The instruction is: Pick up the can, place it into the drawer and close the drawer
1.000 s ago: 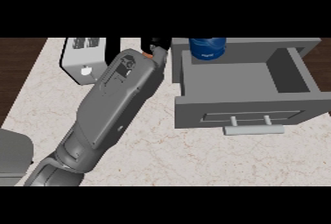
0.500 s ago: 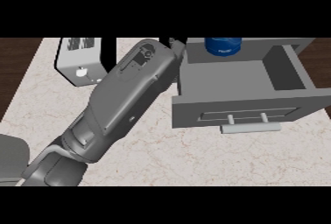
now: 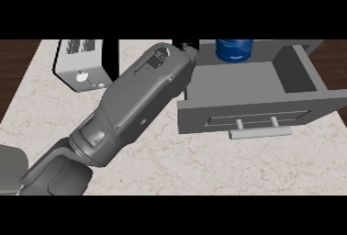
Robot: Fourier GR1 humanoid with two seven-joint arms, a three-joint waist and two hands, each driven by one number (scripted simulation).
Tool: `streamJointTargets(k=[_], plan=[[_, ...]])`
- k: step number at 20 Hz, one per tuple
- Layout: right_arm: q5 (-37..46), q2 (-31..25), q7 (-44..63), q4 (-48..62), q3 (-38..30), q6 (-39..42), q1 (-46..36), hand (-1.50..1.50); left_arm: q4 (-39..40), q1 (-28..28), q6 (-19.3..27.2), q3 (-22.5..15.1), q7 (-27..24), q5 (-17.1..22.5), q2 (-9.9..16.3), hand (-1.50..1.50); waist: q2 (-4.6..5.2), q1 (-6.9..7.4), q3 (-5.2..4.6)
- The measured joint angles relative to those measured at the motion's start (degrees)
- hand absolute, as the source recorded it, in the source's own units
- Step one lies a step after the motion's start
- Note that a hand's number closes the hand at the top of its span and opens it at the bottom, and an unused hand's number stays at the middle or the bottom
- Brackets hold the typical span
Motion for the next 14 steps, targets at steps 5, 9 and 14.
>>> streamJointTargets(k=[5,9,14], plan=[[-0.5,-1.2,1.3,-0.7,-0.5,-1.2,-1.4,-1.5,2.3,-0.8,1.3,-4.1,-0.4,3.4,0.0,1.5,0.09,-0.38,0.01],[-0.1,-0.4,1.0,-0.6,-0.1,-0.6,-1.2,-1.5,3.1,-0.9,3.5,-7.5,-0.7,5.6,0.0,-1.5,0.12,-0.86,0.04],[0.0,-1.5,2.5,-0.9,-0.1,-2.0,-2.8,-1.5,4.3,-0.7,5.2,-10.2,-1.9,7.9,0.0,-1.5,0.18,-0.67,0.01]])
